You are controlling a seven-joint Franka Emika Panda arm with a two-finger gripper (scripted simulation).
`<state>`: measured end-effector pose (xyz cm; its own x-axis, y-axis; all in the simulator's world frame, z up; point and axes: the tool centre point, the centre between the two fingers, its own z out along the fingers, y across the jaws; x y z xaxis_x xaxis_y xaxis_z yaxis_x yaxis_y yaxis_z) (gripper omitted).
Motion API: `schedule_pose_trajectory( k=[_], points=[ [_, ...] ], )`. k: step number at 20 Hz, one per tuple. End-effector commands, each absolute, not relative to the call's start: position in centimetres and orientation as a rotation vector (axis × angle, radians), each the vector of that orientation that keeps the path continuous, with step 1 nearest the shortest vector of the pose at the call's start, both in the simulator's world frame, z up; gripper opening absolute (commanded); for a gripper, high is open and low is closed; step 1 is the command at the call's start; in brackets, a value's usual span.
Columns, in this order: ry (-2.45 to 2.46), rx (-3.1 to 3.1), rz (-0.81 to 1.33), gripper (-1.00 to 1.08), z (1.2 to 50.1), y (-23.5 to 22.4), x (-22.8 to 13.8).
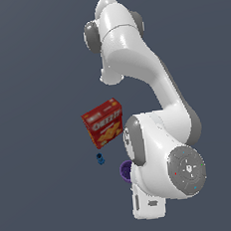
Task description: Pick up a designated object from a clutter of objects.
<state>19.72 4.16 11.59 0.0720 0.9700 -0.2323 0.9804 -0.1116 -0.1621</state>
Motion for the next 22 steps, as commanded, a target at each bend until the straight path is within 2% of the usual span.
schedule_pose_trajectory(
  k=[1,22],
  points=[
    [2.111,2.238,-0.453,0.28,10.8,4.2,19.9],
    [2.163,2.194,-0.469,0.28,7.3,3.7,19.3]
  ],
)
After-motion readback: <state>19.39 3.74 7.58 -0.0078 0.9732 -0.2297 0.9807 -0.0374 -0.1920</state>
